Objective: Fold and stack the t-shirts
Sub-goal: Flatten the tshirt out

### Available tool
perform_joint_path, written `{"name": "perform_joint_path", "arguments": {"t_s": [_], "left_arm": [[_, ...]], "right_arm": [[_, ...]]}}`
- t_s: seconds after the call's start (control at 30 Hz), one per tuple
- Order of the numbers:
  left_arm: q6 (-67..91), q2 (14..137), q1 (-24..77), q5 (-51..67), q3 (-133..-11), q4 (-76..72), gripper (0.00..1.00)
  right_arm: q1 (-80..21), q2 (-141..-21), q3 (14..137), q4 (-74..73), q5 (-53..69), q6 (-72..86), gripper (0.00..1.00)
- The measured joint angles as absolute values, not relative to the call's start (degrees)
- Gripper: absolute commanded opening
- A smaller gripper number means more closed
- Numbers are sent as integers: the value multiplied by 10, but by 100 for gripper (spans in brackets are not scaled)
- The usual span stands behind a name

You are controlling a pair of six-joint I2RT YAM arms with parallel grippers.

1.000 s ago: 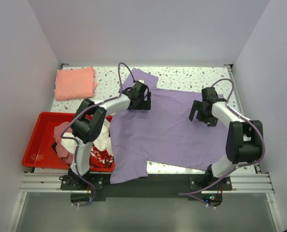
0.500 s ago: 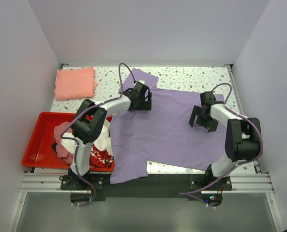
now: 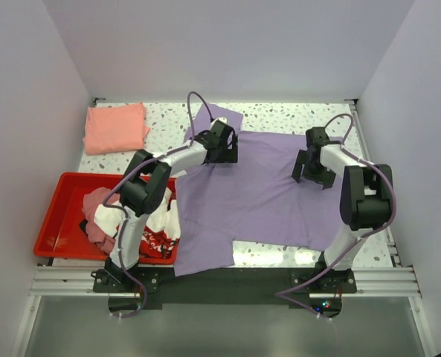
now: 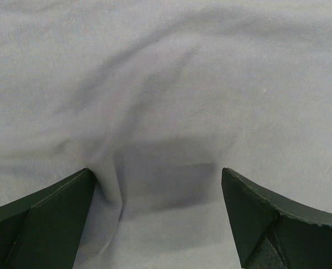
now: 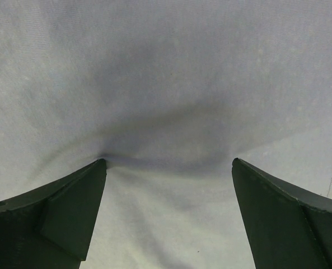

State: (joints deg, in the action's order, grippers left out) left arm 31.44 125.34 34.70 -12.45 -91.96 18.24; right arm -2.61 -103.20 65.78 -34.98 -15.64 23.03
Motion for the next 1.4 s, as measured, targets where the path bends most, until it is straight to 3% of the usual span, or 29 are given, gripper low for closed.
{"name": "perform_joint_path", "arguments": {"t_s": [0.77, 1.07, 1.4], "left_arm": [[313, 1388, 339, -111, -1127, 189, 100], [305, 1403, 326, -64, -1144, 156, 100], [293, 1426, 326, -6, -1183, 148, 100]], "right_arm": [[44, -1169, 848, -369, -160, 166, 99], [70, -1227, 937, -382, -160, 143, 99], [80, -1228, 946, -387, -136, 116, 99]]}}
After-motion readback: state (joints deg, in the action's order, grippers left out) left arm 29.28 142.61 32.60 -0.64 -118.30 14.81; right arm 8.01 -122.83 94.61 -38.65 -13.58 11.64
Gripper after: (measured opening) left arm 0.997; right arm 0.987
